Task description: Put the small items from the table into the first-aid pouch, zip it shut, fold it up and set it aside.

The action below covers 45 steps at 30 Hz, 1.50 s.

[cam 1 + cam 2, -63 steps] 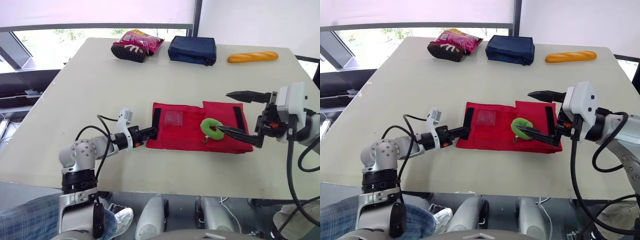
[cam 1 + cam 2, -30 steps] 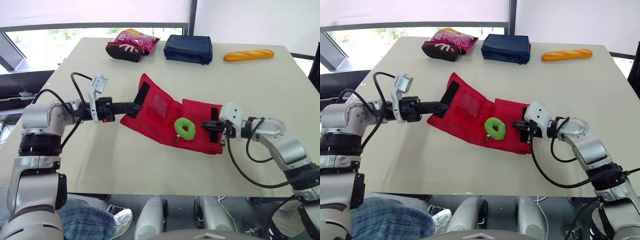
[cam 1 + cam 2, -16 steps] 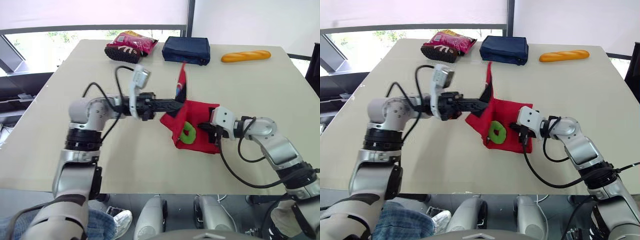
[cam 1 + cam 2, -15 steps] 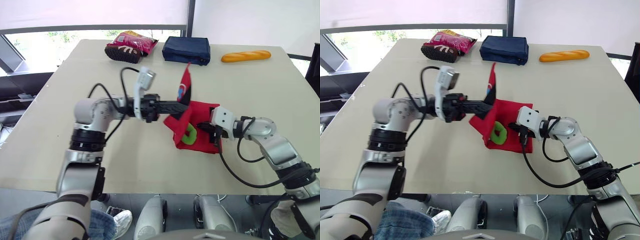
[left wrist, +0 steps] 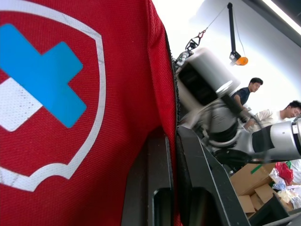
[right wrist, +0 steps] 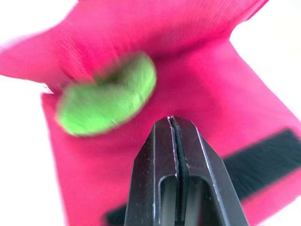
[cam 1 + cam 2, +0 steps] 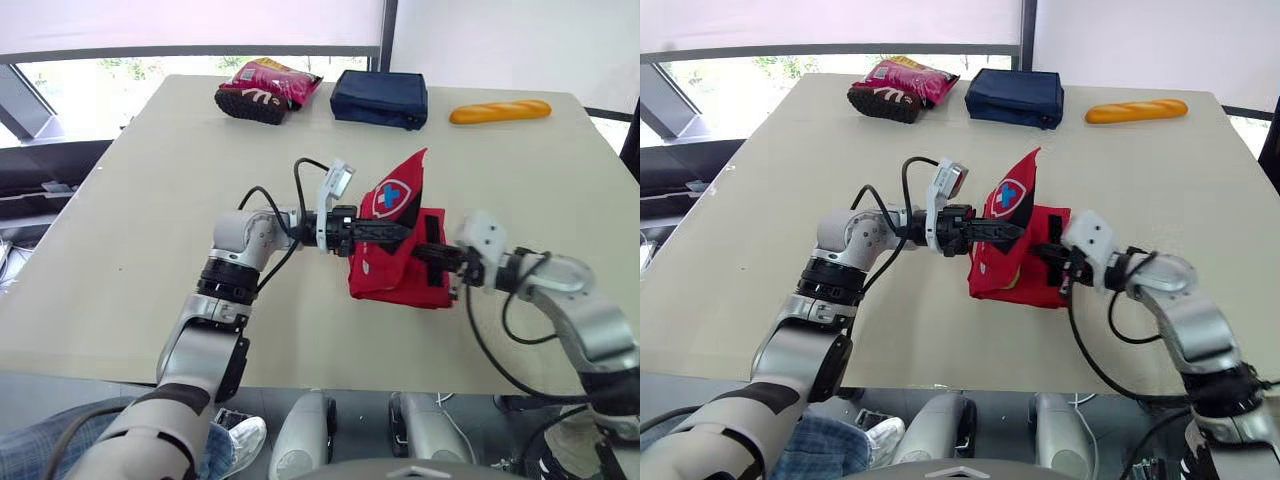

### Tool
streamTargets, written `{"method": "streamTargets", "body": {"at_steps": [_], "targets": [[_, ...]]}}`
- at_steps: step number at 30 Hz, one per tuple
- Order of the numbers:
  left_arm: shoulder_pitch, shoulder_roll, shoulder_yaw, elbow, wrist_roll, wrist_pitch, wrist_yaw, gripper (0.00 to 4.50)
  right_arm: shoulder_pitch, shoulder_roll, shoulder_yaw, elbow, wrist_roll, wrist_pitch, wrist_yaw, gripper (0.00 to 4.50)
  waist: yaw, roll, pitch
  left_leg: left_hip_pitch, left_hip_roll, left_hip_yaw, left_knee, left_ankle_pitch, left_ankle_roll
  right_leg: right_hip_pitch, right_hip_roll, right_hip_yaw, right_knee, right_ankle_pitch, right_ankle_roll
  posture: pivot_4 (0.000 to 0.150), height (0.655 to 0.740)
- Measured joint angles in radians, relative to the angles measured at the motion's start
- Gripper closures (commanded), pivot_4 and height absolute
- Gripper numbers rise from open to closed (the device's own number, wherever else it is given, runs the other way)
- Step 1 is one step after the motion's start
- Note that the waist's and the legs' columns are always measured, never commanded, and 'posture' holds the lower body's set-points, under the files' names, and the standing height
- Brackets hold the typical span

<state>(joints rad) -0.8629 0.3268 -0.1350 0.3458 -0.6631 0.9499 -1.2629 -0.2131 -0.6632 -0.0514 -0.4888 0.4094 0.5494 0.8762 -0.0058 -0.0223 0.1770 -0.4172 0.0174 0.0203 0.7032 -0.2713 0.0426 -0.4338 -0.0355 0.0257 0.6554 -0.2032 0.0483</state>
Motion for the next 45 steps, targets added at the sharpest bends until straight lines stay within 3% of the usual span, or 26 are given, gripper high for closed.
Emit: {"method": "streamTargets", "body": {"at_steps": [5, 6, 9, 14, 15, 16, 18, 25, 26, 45], "targets": [[0.001, -0.034, -0.028, 0.03, 0.033, -0.022, -0.004, 4.5, 0.191, -0.105, -0.297, -0.145, 0.159, 0.078, 0.03, 4.45, 0.008, 0.0, 0.0, 0.001, 0.0, 0.0, 0.0, 0.0, 0.0, 0.001, 0.0, 0.0, -0.001, -0.002, 0.003, 0.15, 0.7164], [0.001, -0.039, -0.032, 0.038, 0.04, -0.024, -0.003, 4.5, 0.218, -0.12, -0.365, -0.163, 0.191, 0.098, 0.03, 4.23, 0.008, 0.0, 0.0, 0.001, 0.0, 0.0, 0.0, 0.0, 0.0, 0.001, 0.0, 0.0, -0.001, -0.002, 0.003, 0.15, 0.7164], [-0.008, -0.08, -0.032, 0.086, 0.069, -0.037, 0.025, 4.5, 0.3, -0.149, -0.544, -0.238, 0.287, 0.147, 0.025, 3.19, 0.006, 0.001, 0.0, 0.002, 0.0, 0.0, 0.0, 0.0, 0.0, 0.001, 0.001, 0.0, -0.001, -0.002, 0.003, 0.15, 0.7164], [-0.032, -0.122, -0.04, 0.18, 0.133, -0.075, 0.062, 4.5, 0.446, -0.134, -0.707, -0.306, 0.353, 0.166, 0.009, 0.66, 0.01, 0.001, 0.0, 0.001, 0.0, 0.0, 0.0, 0.0, 0.0, 0.001, 0.001, 0.0, -0.001, -0.003, 0.003, 0.15, 0.7164], [-0.037, -0.127, -0.04, 0.191, 0.136, -0.081, 0.066, 4.5, 0.459, -0.131, -0.713, -0.308, 0.353, 0.164, 0.009, 0.37, 0.012, 0.001, 0.0, 0.001, 0.0, 0.0, 0.0, 0.0, 0.0, 0.001, 0.0, 0.0, -0.001, -0.003, 0.003, 0.15, 0.7164], [-0.048, -0.145, -0.039, 0.221, 0.152, -0.096, 0.071, 4.16, 0.495, -0.121, -0.716, -0.31, 0.349, 0.15, 0.011, 0.0, 0.015, 0.0, 0.0, 0.001, 0.0, 0.0, 0.0, 0.0, 0.0, 0.002, 0.0, 0.0, -0.002, -0.003, 0.003, 0.15, 0.7164], [-0.063, -0.166, -0.039, 0.266, 0.171, -0.119, 0.078, 3.53, 0.531, -0.115, -0.715, -0.305, 0.328, 0.122, 0.016, 0.0, 0.018, 0.0, 0.0, 0.001, -0.001, 0.001, 0.0, 0.0, 0.0, 0.002, 0.0, 0.001, -0.002, -0.004, 0.001, 0.15, 0.7164], [-0.101, -0.221, -0.029, 0.336, 0.202, -0.181, 0.08, 0.24, 0.623, -0.118, -0.714, -0.274, 0.234, 0.024, 0.059, 0.0, 0.02, 0.0, 0.0, 0.002, -0.003, 0.0, 0.0, 0.0, 0.0, 0.002, 0.0, 0.0, -0.003, -0.004, 0.001, 0.15, 0.7164], [-0.105, -0.224, -0.028, 0.339, 0.202, -0.183, 0.08, 0.06, 0.624, -0.118, -0.714, -0.274, 0.233, 0.02, 0.059, 0.0, 0.02, 0.0, 0.0, 0.002, -0.003, 0.0, 0.0, 0.0, 0.0, 0.003, 0.0, 0.0, -0.003, -0.005, 0.001, 0.15, 0.7164], [-0.035, -0.242, -0.022, 0.284, 0.206, -0.157, -0.011, 0.06, 0.563, -0.141, -0.721, -0.246, 0.279, -0.006, 0.033, 0.0, 0.02, 0.001, -0.001, 0.002, -0.001, -0.001, 0.0, 0.0, 0.0, 0.003, 0.0, 0.0, -0.004, -0.005, 0.0, 0.15, 0.7164]]}}
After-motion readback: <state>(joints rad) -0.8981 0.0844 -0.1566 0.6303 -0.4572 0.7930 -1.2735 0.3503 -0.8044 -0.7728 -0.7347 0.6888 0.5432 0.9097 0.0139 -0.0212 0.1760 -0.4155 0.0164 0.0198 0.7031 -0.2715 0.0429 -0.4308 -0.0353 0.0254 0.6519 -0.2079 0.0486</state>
